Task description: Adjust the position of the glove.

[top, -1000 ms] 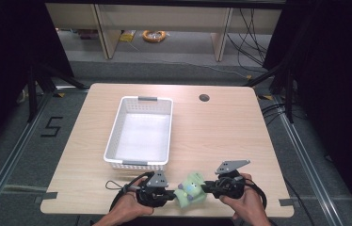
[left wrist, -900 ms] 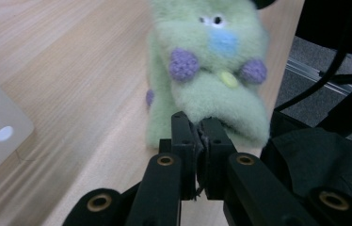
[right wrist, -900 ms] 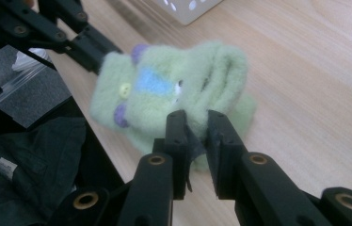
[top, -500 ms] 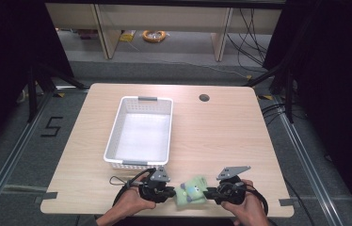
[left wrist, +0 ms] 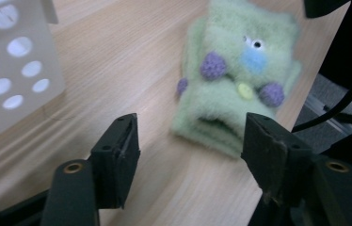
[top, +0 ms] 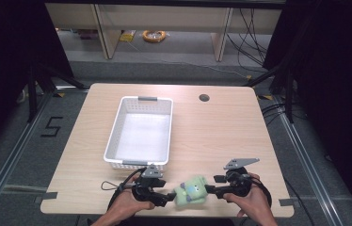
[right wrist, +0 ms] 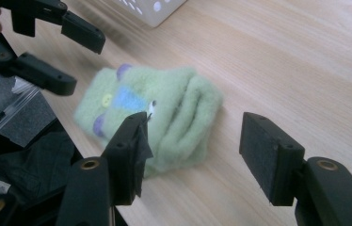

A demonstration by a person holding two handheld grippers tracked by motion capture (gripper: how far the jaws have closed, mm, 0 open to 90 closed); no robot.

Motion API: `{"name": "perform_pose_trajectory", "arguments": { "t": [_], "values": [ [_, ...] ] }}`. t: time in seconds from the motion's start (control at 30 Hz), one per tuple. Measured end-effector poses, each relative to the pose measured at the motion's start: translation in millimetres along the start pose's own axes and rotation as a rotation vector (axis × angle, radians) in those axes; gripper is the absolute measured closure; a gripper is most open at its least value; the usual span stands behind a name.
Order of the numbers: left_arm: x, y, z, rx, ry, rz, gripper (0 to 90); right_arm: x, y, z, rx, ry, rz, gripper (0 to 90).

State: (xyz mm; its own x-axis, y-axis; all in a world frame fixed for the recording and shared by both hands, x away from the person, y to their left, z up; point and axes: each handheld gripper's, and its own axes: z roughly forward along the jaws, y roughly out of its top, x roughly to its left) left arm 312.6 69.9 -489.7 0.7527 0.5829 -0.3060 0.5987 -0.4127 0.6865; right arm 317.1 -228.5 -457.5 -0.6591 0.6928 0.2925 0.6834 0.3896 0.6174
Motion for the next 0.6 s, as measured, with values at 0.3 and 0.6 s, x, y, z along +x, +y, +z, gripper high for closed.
{"name": "perform_pose_trajectory", "arguments": {
  "t": [0.3, 0.6],
  "values": [
    [-9.8, 5.3, 21.4, 0.043, -0.006, -0.041, 31.7, -4.8, 5.1, 25.9, 0.088, 0.009, -0.018, 43.4],
    [-5.9, 2.8, 29.6, 0.077, -0.040, -0.074, 34.4, -5.0, 4.1, 40.7, 0.173, 0.013, 0.000, 44.3]
  ]
}}
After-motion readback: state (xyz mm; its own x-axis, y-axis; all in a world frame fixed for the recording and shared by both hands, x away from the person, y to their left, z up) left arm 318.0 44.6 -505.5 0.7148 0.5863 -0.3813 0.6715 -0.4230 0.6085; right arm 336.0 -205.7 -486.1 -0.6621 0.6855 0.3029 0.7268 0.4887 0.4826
